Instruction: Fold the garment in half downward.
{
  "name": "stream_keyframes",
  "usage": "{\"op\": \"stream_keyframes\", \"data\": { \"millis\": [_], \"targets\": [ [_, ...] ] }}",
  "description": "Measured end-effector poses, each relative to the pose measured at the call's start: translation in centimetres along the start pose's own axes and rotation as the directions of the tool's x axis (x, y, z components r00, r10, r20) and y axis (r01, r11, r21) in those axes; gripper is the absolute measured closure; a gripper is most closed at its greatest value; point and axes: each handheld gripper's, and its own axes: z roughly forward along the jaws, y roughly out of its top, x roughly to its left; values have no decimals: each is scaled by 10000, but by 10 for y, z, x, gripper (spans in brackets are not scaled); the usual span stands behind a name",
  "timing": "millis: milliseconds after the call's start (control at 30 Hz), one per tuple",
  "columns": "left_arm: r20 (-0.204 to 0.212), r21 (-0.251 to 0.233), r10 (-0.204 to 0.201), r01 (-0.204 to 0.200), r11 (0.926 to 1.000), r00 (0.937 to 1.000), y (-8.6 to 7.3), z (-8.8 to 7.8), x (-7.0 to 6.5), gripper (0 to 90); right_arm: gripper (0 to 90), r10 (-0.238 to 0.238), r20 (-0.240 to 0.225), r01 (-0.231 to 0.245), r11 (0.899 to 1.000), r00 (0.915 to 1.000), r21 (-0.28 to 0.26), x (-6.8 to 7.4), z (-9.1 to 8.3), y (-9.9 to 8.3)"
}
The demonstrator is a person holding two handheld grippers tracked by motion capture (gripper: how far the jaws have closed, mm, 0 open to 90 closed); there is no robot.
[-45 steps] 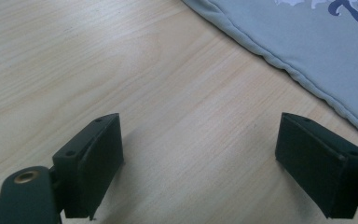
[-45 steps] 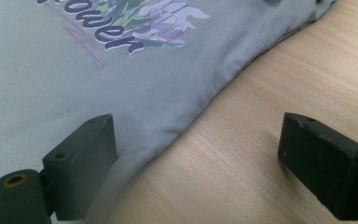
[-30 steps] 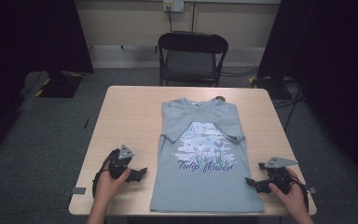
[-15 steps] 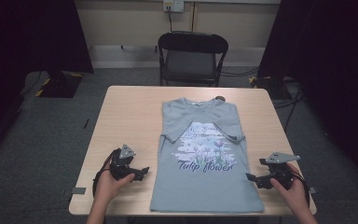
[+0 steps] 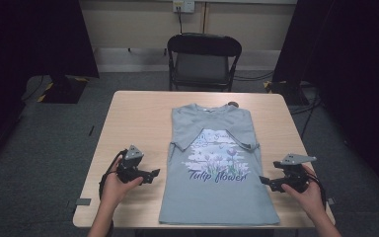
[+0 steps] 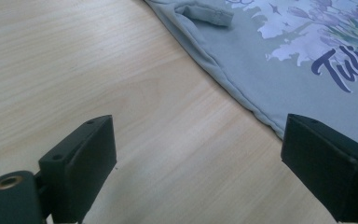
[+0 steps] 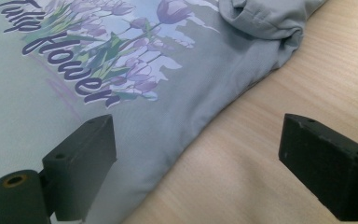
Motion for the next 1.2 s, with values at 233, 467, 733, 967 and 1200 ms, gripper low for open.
{"op": "stream_keyframes", "data": {
  "millis": [233, 467, 733, 967, 1200],
  "targets": [
    [109, 99, 160, -161, 9998, 9998, 13, 6, 3, 139, 105, 187, 55, -187, 9997, 9998, -125, -11, 5, 10],
    [130, 152, 197, -199, 9997, 9997, 25, 14, 5, 139, 107, 237, 98, -236, 9997, 9997, -60, -21, 11, 20],
    [274, 25, 105, -106, 9999, 9996, 39, 22, 10, 148, 114, 422, 150, -419, 9989, 9990, -219, -32, 16, 33],
    [282, 80, 71, -73, 9999, 9996, 54, 33, 13, 148, 124, 655, 270, -644, 9972, 9975, -376, -41, 21, 45],
    [254, -76, -74, 76, 9999, 9997, 70, 51, 14, 148, 155, 959, 373, -938, 9941, 9947, -539, -49, 31, 57]
  ]
}}
